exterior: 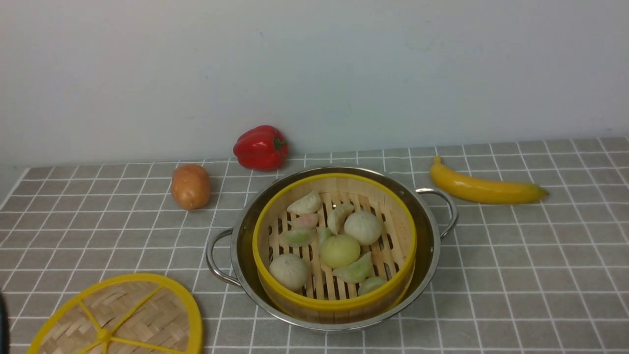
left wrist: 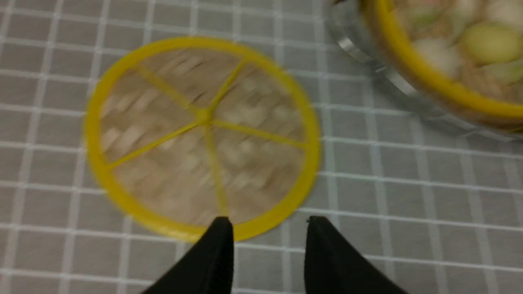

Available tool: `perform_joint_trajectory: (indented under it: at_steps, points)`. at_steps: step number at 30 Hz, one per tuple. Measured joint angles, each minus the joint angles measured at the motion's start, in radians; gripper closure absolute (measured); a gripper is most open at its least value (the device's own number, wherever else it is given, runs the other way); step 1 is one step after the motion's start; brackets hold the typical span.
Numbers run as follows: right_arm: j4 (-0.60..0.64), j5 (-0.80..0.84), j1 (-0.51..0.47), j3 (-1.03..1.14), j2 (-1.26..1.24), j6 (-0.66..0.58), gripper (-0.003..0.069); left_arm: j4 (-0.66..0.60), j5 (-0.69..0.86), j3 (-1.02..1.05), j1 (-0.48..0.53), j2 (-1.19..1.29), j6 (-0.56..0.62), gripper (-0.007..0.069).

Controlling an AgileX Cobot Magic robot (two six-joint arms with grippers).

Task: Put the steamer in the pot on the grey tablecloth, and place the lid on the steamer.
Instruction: 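Grasp the bamboo steamer lid lying on the table by its centre knob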

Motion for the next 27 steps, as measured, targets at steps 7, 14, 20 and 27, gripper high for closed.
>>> perform_joint_trajectory:
  at_steps: [7, 14, 20, 27]
  points:
    - [0.000, 0.000, 0.000, 0.000, 0.000, 0.000, 0.0420, 0.118, 0.008, -0.081, 0.000, 0.381, 0.148, 0.0368]
    - [0.000, 0.000, 0.000, 0.000, 0.000, 0.000, 0.0419, 0.035, -0.076, -0.090, 0.000, 0.685, 0.301, 0.0266]
    - [0.000, 0.000, 0.000, 0.000, 0.000, 0.000, 0.0419, 0.006, -0.276, -0.091, 0.000, 0.840, 0.338, 0.0220]
    - [0.000, 0.000, 0.000, 0.000, 0.000, 0.000, 0.0419, 0.007, -0.373, -0.091, 0.000, 0.982, 0.359, 0.0264]
